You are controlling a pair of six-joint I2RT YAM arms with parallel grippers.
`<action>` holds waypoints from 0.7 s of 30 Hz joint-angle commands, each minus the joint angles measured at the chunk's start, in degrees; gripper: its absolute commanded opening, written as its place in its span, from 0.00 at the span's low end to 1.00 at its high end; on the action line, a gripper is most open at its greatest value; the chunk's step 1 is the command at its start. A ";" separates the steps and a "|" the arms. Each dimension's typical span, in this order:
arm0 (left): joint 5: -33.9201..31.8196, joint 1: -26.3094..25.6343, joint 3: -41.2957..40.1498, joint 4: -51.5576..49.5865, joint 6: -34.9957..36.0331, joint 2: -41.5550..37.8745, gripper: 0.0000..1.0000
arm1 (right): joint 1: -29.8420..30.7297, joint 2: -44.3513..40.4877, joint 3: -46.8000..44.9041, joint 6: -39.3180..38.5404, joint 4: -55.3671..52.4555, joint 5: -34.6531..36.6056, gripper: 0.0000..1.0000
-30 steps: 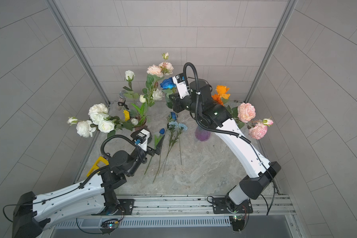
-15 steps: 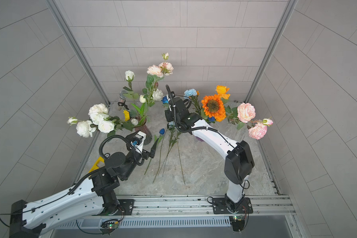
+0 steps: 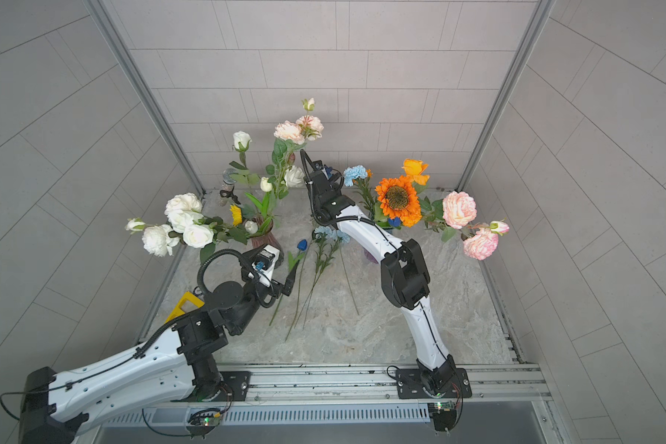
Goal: Pick out blue flowers from the vase
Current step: Place the flower at the center of the board.
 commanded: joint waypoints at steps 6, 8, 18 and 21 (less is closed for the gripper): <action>-1.82 0.06 0.46 1.89 0.88 -0.63 1.00 | -1.26 5.46 3.87 -0.18 -6.75 4.56 0.04; -1.67 0.07 0.41 1.99 0.86 -0.38 1.00 | -1.44 7.17 5.76 -0.43 -8.40 4.26 0.04; -1.51 0.08 0.56 2.36 1.07 0.70 1.00 | -1.62 8.38 3.64 -0.41 -10.71 6.64 0.08; -1.42 0.06 0.75 2.71 1.21 1.26 1.00 | -1.58 8.12 2.14 -0.04 -10.59 7.37 0.09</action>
